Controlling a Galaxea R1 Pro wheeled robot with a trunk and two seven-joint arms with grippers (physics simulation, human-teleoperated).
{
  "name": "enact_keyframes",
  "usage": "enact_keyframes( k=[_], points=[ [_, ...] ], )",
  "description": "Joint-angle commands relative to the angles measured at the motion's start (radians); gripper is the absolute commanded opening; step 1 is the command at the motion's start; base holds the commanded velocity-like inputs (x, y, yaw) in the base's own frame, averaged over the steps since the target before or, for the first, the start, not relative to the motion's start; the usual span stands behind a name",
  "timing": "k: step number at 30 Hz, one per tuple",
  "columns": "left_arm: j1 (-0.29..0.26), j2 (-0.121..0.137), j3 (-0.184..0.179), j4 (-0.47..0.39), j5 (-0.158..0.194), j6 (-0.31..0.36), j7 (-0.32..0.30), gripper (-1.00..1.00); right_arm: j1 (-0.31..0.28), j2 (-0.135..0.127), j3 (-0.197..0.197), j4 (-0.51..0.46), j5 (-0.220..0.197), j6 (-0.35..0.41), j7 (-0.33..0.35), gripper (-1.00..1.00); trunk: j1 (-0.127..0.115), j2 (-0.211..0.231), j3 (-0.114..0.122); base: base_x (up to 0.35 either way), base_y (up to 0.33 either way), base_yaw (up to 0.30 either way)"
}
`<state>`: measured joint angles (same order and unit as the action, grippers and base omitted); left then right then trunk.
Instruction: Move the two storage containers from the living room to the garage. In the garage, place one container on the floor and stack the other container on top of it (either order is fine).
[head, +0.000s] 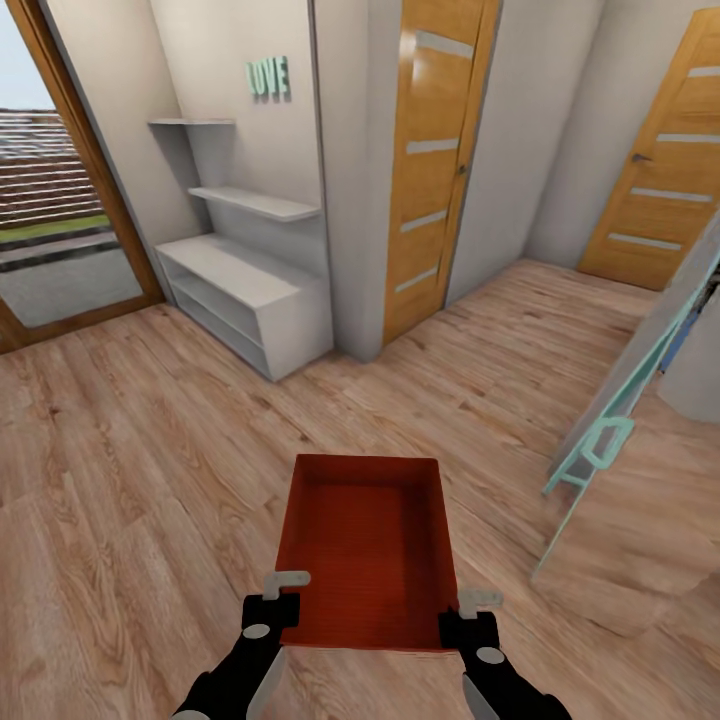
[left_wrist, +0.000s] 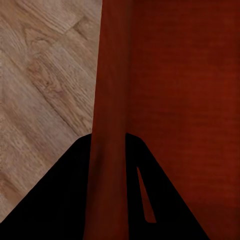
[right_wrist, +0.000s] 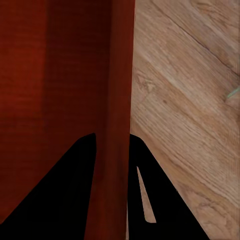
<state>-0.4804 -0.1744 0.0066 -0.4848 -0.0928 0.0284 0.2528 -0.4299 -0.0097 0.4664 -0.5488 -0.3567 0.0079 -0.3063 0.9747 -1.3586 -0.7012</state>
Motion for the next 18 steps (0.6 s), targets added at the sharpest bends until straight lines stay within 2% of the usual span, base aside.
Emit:
enact_keyframes(
  k=[1,18],
  points=[
    [0.000,0.000,-0.018,0.051,-0.010,0.004,-0.027,-1.00,-0.003,-0.035,0.008,-0.005,0.003,0.001,-0.002,-1.00,0.001,0.000,-0.001,0.309,0.145,0.000],
    [0.000,0.000,-0.018,0.051,-0.010,0.002,-0.027,-1.00,-0.003,-0.035,0.008,-0.004,0.003,0.001,-0.002,-1.00,0.001,0.000,-0.001,0.319,0.126,0.000]
  ],
)
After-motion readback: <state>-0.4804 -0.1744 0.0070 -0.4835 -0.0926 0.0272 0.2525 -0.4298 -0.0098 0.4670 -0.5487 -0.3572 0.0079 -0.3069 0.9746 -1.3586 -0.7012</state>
